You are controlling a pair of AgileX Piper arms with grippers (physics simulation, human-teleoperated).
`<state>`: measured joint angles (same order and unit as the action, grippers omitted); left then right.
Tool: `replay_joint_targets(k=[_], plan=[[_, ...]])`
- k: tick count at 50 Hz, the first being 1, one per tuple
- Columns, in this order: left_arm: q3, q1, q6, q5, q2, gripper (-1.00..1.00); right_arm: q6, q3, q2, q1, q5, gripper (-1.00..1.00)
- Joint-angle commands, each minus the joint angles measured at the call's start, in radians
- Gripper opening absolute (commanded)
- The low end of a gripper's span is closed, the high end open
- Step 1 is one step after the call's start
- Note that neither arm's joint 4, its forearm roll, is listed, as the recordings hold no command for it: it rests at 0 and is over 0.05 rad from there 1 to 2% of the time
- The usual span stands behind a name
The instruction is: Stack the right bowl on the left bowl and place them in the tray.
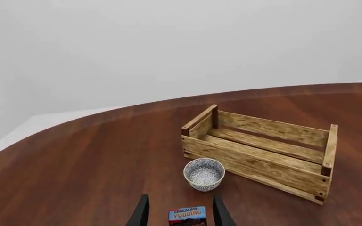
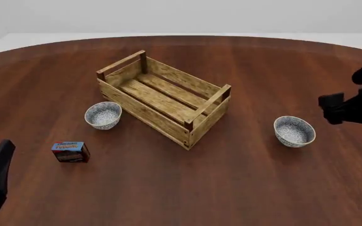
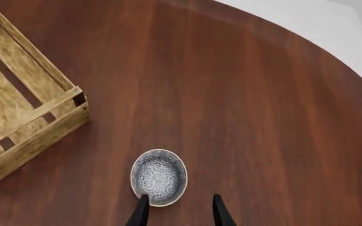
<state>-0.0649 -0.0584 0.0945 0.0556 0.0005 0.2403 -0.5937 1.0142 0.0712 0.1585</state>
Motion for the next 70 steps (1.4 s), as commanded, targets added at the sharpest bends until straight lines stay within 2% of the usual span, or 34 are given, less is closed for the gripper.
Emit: replay_joint_targets(k=[1,28,38,70], plan=[[-0.002,0.001,-0.002,0.003,0.000,1.00,0.011,-0.030,0.160,0.021,-0.039,1.00],[0.026,0.006,-0.017,-0.025,0.001,1.00,0.032,-0.076,0.429,0.075,-0.181,1.00],[0.063,0.002,-0.013,-0.054,0.000,1.00,0.012,-0.079,0.540,0.073,-0.242,1.00],[0.048,0.000,-0.014,-0.039,0.003,1.00,-0.014,-0.045,0.781,0.062,-0.412,1.00]])
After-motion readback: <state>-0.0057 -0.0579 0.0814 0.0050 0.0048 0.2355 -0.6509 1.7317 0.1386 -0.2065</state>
